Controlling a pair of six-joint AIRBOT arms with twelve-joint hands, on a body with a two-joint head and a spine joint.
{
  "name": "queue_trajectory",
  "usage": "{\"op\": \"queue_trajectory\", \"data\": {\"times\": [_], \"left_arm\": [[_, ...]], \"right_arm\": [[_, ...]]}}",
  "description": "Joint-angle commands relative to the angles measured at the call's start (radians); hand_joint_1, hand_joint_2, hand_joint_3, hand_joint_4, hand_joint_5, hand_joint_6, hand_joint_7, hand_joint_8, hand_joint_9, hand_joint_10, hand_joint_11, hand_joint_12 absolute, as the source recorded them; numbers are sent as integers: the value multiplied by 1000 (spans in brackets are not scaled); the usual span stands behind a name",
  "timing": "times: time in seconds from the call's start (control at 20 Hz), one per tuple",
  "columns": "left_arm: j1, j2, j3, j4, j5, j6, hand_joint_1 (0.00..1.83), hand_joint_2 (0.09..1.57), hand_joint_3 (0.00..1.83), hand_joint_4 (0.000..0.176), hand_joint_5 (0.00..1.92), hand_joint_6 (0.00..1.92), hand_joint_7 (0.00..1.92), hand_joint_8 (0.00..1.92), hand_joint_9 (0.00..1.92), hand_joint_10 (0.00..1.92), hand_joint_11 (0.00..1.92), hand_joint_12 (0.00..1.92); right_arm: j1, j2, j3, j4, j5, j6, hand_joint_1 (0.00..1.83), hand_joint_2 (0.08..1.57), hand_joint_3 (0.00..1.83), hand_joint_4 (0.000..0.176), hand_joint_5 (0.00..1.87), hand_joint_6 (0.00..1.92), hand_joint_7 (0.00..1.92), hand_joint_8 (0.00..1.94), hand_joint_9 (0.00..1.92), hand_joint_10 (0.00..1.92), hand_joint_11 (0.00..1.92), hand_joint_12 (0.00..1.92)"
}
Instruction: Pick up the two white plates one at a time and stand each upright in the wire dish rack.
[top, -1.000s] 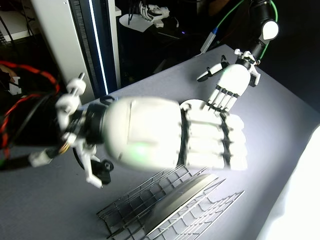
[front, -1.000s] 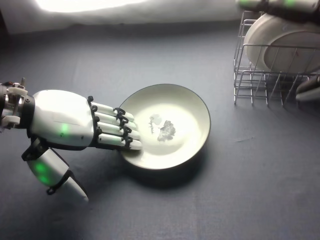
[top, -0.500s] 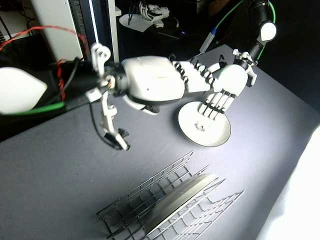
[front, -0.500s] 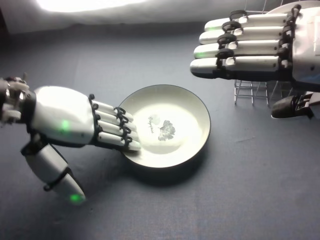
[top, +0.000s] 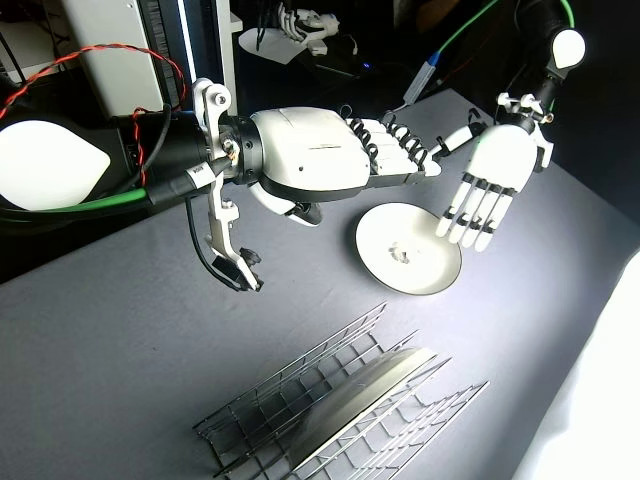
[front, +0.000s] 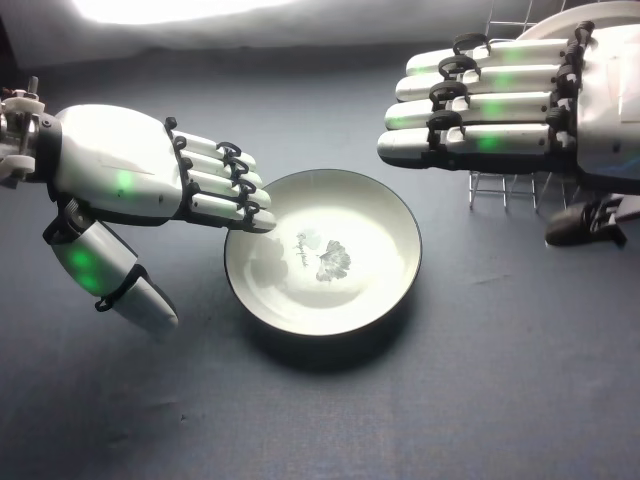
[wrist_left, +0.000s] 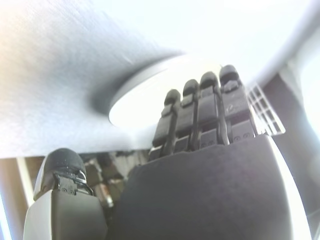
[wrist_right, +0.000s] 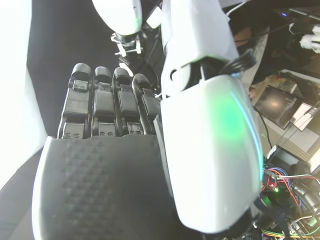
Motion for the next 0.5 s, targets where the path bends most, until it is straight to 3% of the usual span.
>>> {"op": "queue_trajectory", "data": {"times": [0.0, 0.45], "left_arm": [[-4, -1, 10, -65, -5, 0, 0, 1007, 2, 0, 13, 5, 15, 6, 0, 0, 0, 0], [32, -19, 13, -64, 2, 0, 0, 1002, 0, 0, 15, 3, 14, 2, 0, 0, 8, 4]], "right_arm": [[8, 6, -4, 57, 82, -2, 1329, 903, 0, 0, 0, 0, 0, 0, 0, 0, 0, 1], [-16, 10, -4, 57, 86, -6, 1289, 896, 0, 0, 0, 0, 0, 0, 0, 0, 0, 0]]}}
